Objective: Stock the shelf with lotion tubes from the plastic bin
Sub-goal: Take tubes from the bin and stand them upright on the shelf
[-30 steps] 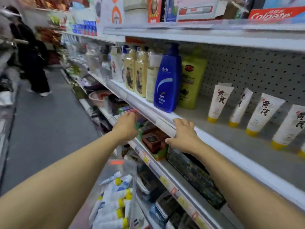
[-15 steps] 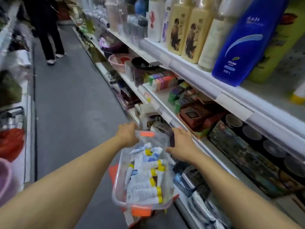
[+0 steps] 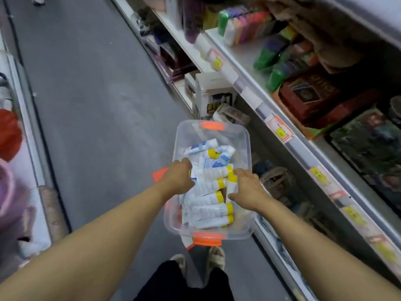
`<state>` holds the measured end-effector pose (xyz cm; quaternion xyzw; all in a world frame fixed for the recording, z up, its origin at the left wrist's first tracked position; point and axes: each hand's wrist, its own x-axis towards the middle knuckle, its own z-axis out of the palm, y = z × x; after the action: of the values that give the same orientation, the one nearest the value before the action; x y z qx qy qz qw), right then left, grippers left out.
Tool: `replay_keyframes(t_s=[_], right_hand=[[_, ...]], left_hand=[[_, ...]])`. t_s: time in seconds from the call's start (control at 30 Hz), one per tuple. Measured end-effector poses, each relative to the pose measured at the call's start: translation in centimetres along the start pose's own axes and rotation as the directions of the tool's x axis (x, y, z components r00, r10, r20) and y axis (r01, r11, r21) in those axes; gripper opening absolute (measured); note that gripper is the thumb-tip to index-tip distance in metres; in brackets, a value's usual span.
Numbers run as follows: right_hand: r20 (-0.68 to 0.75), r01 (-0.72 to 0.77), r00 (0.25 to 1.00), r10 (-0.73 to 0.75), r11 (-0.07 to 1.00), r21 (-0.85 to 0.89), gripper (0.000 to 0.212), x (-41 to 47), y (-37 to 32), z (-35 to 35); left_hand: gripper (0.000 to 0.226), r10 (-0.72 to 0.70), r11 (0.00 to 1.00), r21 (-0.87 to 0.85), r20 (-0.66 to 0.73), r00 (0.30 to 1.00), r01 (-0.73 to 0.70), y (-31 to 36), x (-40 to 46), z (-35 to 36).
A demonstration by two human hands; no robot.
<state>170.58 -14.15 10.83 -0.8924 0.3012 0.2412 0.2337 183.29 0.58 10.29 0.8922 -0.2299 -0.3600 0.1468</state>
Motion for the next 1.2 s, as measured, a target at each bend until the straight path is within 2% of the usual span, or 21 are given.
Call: replay_keyframes(t_s=[0.3, 0.37, 0.57, 0.77, 0.93, 1.2], right_hand=[[0.156, 0.085, 0.985, -0.075, 0.994, -0.062, 0.059, 8.0, 3.1, 7.3], [0.122, 0.124, 0.986, -0.113, 0.989, -0.083, 0.059, 9.9, 3.7, 8.7], [-0.039, 0.195, 0.975, -0.219, 0.924, -0.33, 0.063, 15.0, 4.4, 9.6], [0.012, 0.238, 0.964, -0.266, 0.842, -0.484, 0.054, 18.4, 4.9, 10.8], [-0.017, 0.222, 0.963, -0.269, 0.827, -0.516, 0.039, 19.6, 4.9, 10.2], [-0.004, 0.236, 0.962, -0.274, 0.835, -0.498, 0.045, 18.3, 4.6, 9.0]], left_hand=[[0.053, -0.135, 0.983, -0.114, 0.101, 0.986, 0.147, -2.2, 3.9, 8.3], [0.055, -0.156, 0.976, -0.137, 0.098, 0.983, 0.169, -2.5, 5.0, 9.7], [0.053, -0.216, 0.961, -0.173, 0.03, 0.976, 0.218, -3.5, 8.1, 12.1], [0.049, -0.248, 0.95, -0.191, 0.008, 0.969, 0.245, -4.5, 10.4, 13.3], [0.049, -0.243, 0.956, -0.168, 0.008, 0.97, 0.241, -4.8, 10.9, 13.8], [0.046, -0.215, 0.963, -0.159, 0.023, 0.976, 0.216, -3.2, 11.3, 14.2]])
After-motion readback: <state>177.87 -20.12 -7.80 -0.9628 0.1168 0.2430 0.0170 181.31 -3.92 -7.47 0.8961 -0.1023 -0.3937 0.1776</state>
